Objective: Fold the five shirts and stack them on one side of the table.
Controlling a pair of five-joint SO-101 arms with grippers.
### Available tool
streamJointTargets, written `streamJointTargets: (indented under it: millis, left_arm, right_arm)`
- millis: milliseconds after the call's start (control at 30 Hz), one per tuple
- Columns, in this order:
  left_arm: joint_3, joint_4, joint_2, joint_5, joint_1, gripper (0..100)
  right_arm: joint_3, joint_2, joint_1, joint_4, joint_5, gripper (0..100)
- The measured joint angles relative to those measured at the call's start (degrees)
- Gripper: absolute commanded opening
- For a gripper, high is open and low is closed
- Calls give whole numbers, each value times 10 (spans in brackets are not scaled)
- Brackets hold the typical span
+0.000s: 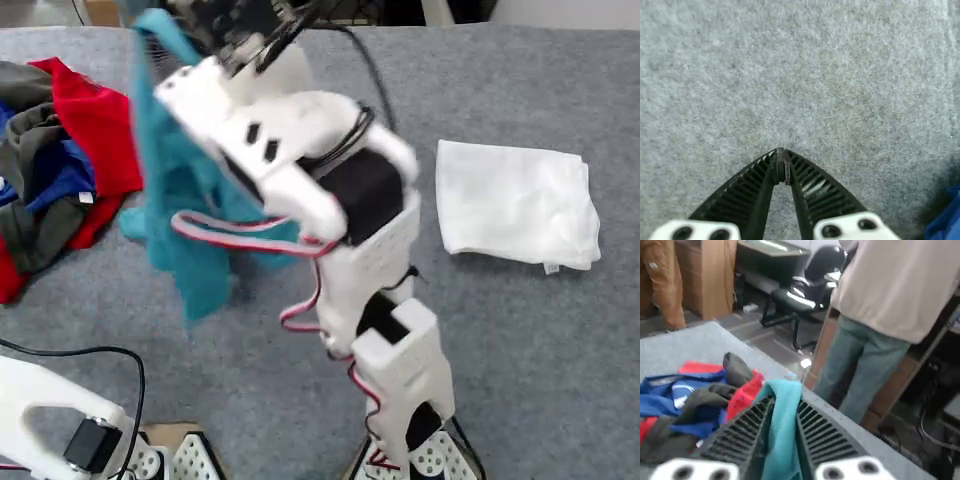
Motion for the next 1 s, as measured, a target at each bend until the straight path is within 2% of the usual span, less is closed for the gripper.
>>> streamJointTargets:
  millis: [167,300,533,767,900,1000]
  left_arm:
    - [0,15,0,-11,15,30]
    - [0,40,0,-27,42,30]
    - [0,58,0,-119,127,30]
    - [0,63,-2,-161,198,29]
    - [11,63,-60,-167,254,29]
    - [65,63,-150,-167,312,29]
  right_arm:
    - [29,88,92,62,0,15]
    - [32,187,146,72,0,15]
    - [32,367,209,3,0,15]
    - [18,489,294,-20,-1,15]
    - [1,546,326,-33,-2,15]
    - [0,544,334,-46,0,15]
